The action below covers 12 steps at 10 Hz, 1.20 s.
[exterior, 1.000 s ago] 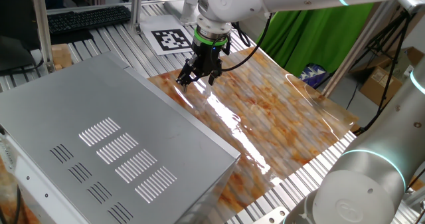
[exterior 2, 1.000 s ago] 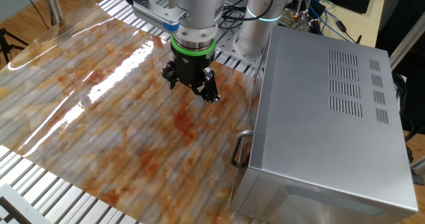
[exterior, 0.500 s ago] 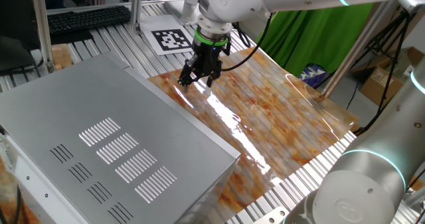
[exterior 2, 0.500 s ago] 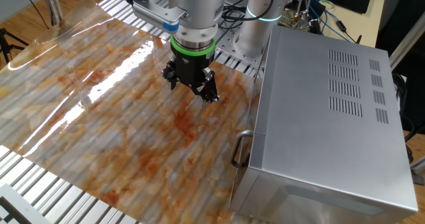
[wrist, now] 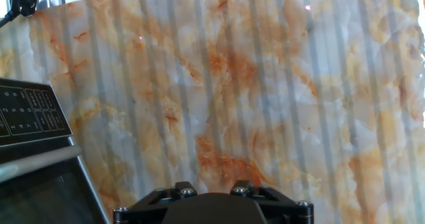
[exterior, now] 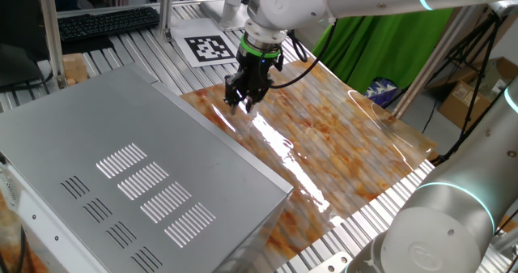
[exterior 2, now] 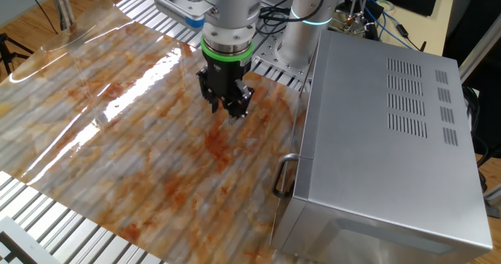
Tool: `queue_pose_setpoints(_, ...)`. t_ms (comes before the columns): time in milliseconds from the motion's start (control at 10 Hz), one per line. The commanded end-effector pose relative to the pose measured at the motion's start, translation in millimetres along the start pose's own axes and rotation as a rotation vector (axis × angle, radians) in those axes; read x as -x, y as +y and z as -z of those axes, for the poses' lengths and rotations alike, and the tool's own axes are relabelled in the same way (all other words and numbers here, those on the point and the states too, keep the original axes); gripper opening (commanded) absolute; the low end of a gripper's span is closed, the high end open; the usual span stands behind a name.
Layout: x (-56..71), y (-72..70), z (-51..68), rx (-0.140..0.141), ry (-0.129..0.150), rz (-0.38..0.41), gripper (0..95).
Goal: Open the microwave door
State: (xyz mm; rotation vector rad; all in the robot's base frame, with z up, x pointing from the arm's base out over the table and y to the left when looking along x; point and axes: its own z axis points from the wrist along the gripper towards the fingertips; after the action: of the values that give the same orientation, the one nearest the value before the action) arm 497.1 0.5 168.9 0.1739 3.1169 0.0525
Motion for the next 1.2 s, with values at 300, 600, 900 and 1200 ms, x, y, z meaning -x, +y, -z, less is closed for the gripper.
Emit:
queue_pose_setpoints(300, -0.2, 0.0, -0.4, 0.001, 0.0, -0.006, 0.0)
queue_pose_setpoints(600, -0.3, 0.0, -0.4, 0.0, 0.001, -0.007, 0.0)
queue_pose_setpoints(900, 0.4, 1.1, -2.3, 0.012, 0.007, -0.046, 0.0)
queue_pose_setpoints(1200, 2.7, 6.7, -8.5, 0.033, 0.024, -0.17, 0.0)
